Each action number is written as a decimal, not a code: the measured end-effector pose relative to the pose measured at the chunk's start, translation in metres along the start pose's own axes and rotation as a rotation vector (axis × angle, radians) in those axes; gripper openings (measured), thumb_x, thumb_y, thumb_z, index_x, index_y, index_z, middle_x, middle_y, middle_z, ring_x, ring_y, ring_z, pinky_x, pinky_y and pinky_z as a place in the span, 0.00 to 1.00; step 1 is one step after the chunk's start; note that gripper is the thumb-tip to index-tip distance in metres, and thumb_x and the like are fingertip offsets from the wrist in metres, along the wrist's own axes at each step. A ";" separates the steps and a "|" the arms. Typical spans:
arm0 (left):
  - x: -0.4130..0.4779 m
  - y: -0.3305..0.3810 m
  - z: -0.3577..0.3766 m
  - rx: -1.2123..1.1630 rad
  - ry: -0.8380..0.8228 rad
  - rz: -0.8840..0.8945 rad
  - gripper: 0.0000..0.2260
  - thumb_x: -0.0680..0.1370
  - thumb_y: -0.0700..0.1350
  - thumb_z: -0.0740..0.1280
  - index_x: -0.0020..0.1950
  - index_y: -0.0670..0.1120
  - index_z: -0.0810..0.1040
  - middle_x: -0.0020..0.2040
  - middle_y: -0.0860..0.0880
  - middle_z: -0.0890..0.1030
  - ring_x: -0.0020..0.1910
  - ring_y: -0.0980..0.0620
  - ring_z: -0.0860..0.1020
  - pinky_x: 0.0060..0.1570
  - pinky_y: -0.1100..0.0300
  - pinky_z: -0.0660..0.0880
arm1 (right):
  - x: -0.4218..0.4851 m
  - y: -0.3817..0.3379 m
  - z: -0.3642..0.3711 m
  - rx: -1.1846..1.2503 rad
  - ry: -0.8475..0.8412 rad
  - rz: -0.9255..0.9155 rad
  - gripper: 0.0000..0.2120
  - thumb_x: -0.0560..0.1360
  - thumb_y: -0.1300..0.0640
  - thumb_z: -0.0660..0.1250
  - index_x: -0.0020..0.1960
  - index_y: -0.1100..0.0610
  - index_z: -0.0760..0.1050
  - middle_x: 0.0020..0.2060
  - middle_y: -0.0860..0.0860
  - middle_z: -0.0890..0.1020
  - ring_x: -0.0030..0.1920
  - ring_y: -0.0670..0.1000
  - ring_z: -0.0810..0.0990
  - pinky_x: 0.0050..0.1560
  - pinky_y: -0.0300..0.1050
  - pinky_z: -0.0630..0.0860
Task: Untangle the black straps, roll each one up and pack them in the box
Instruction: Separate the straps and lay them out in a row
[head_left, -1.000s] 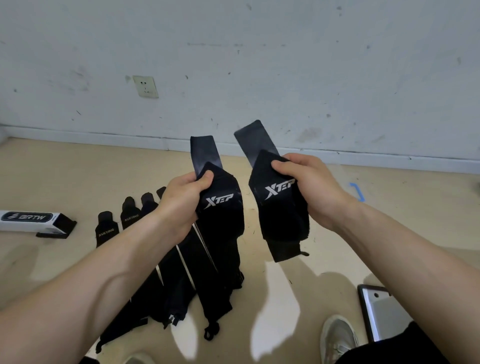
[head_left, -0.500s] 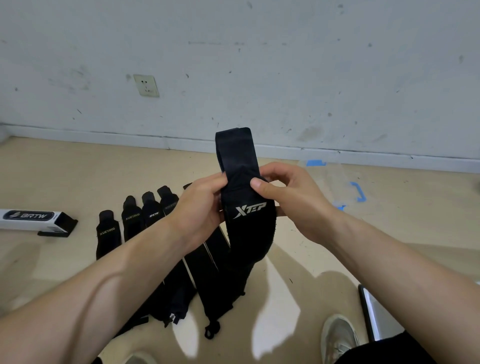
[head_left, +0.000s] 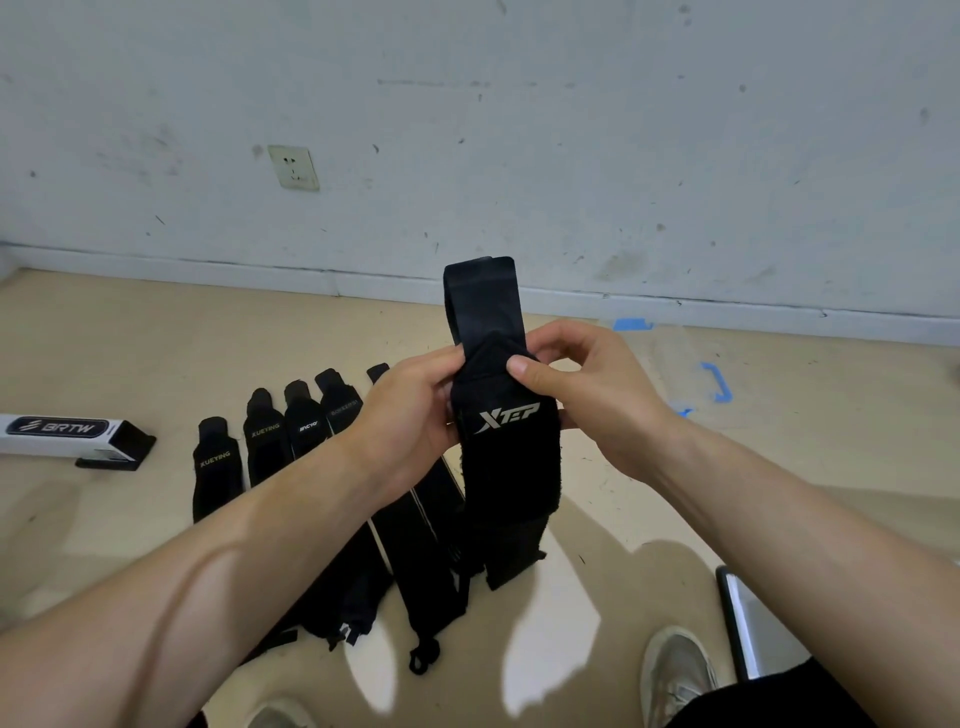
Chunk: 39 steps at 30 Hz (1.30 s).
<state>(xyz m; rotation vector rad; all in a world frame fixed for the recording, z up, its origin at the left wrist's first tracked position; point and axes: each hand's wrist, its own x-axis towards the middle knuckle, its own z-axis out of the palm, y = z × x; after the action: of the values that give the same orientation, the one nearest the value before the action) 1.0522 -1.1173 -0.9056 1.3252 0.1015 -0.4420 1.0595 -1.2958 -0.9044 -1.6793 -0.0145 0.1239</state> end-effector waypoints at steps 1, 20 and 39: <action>-0.001 0.000 0.001 -0.022 0.007 -0.002 0.17 0.85 0.48 0.59 0.65 0.43 0.83 0.63 0.38 0.83 0.61 0.39 0.81 0.65 0.46 0.75 | 0.001 0.002 -0.001 -0.007 0.020 0.001 0.06 0.74 0.57 0.77 0.45 0.51 0.79 0.38 0.45 0.78 0.39 0.48 0.79 0.45 0.58 0.81; 0.001 -0.013 0.008 0.233 0.237 0.167 0.11 0.86 0.48 0.63 0.57 0.47 0.84 0.49 0.47 0.88 0.50 0.47 0.87 0.56 0.50 0.82 | -0.010 0.014 0.021 -0.230 -0.078 0.004 0.10 0.83 0.45 0.61 0.49 0.51 0.74 0.40 0.44 0.80 0.38 0.40 0.78 0.43 0.41 0.75; 0.000 -0.022 0.009 0.175 -0.004 0.032 0.17 0.84 0.55 0.63 0.67 0.47 0.80 0.60 0.47 0.86 0.61 0.46 0.84 0.68 0.44 0.75 | 0.006 -0.009 0.004 0.174 0.110 0.140 0.17 0.84 0.43 0.60 0.54 0.54 0.81 0.49 0.51 0.87 0.47 0.51 0.86 0.49 0.49 0.82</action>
<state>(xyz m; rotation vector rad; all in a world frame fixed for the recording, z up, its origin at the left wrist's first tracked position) 1.0429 -1.1301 -0.9233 1.4963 0.0391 -0.4338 1.0661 -1.2900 -0.8959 -1.5104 0.1923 0.1342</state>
